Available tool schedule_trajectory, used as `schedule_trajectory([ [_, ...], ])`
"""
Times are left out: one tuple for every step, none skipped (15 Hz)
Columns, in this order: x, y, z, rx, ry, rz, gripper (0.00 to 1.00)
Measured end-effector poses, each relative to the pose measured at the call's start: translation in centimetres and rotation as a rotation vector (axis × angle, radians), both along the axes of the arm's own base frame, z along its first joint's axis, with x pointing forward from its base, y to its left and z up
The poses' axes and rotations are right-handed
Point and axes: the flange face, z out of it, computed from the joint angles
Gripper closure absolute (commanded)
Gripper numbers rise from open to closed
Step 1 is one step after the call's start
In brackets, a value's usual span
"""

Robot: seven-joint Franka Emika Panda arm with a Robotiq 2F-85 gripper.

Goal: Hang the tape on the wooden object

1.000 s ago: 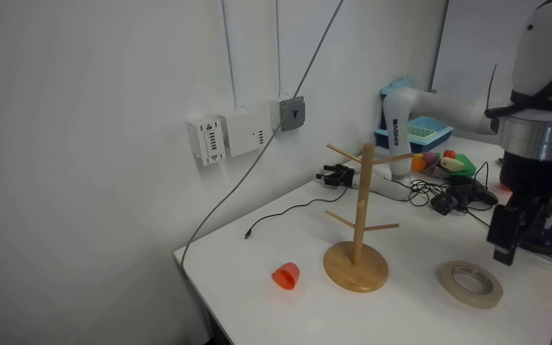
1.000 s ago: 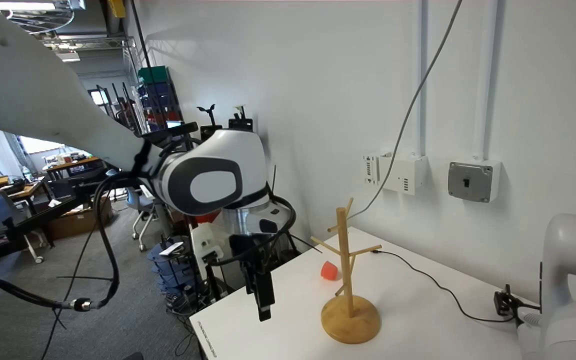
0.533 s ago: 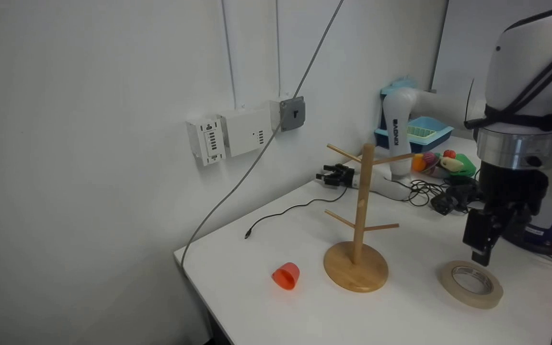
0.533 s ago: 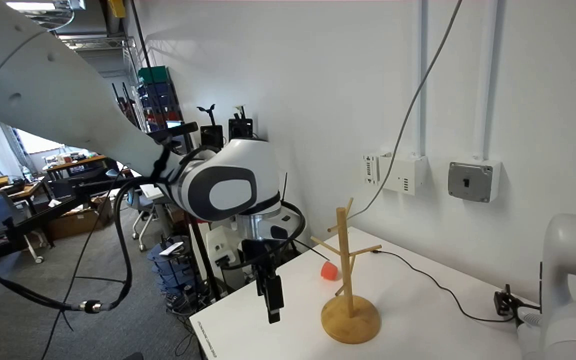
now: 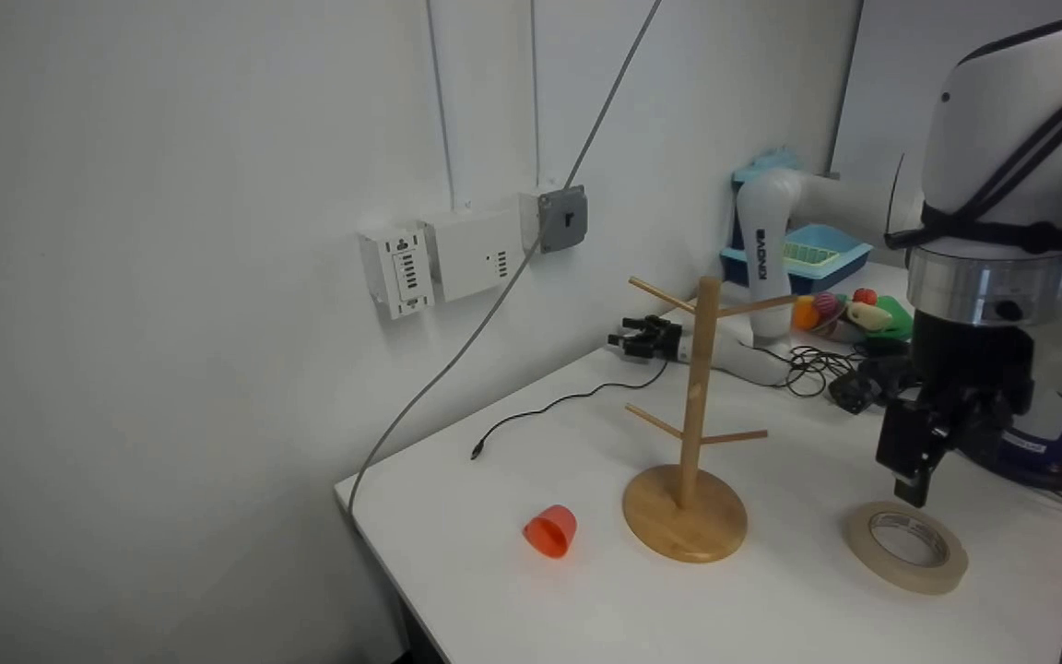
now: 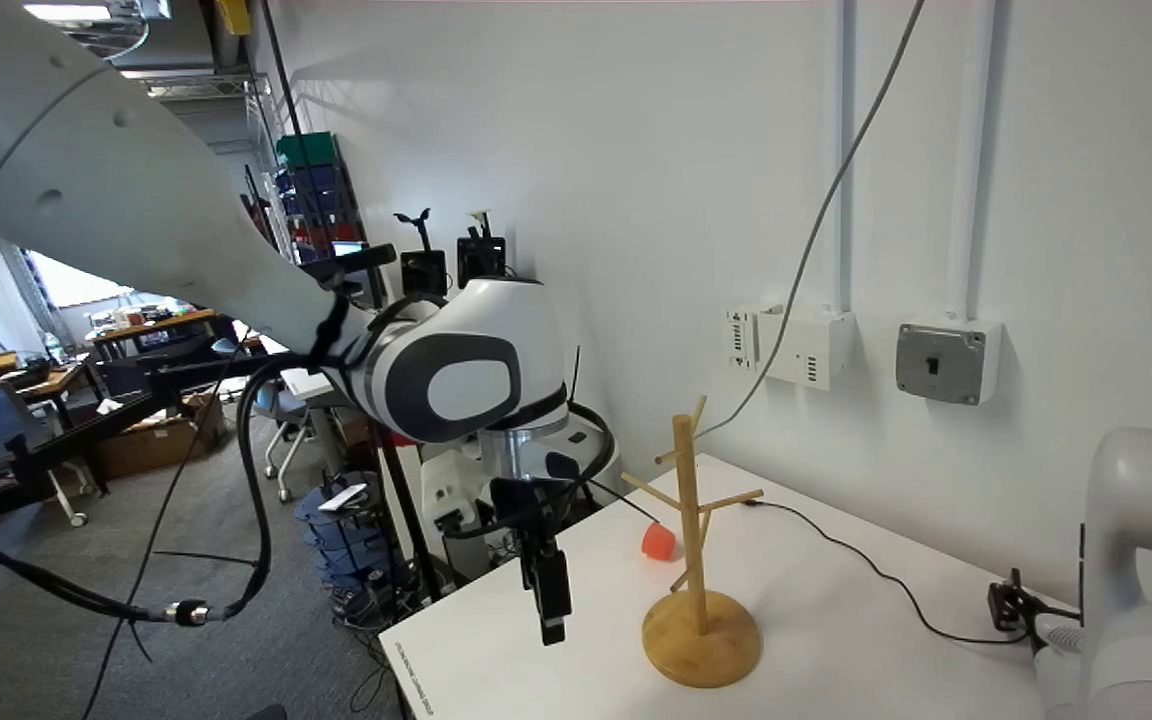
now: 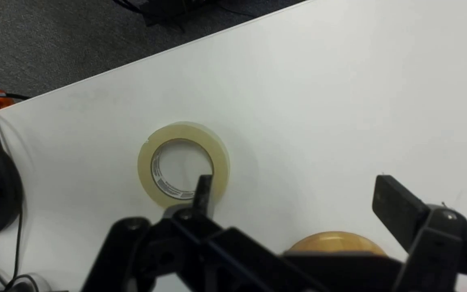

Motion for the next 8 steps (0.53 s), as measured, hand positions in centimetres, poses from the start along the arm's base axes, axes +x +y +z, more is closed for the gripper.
schedule_trajectory([
  [0.0, 0.0, 0.0, 0.0, 0.0, 0.0, 0.0],
  [0.0, 0.0, 0.0, 0.0, 0.0, 0.0, 0.0],
  [0.0, 0.0, 0.0, 0.0, 0.001, 0.001, 0.0],
  [-0.1, 0.0, -0.1, 0.0, 0.001, 0.0, 0.0],
  [-0.1, -0.1, -0.1, 0.0, 0.0, -0.001, 0.0],
  [-0.2, -0.4, -0.3, 0.001, -0.005, -0.002, 0.0],
  [-0.4, -0.7, -0.4, 0.002, -0.008, -0.005, 0.0],
  [-0.6, -1.3, -0.6, 0.003, -0.012, -0.009, 0.0],
])
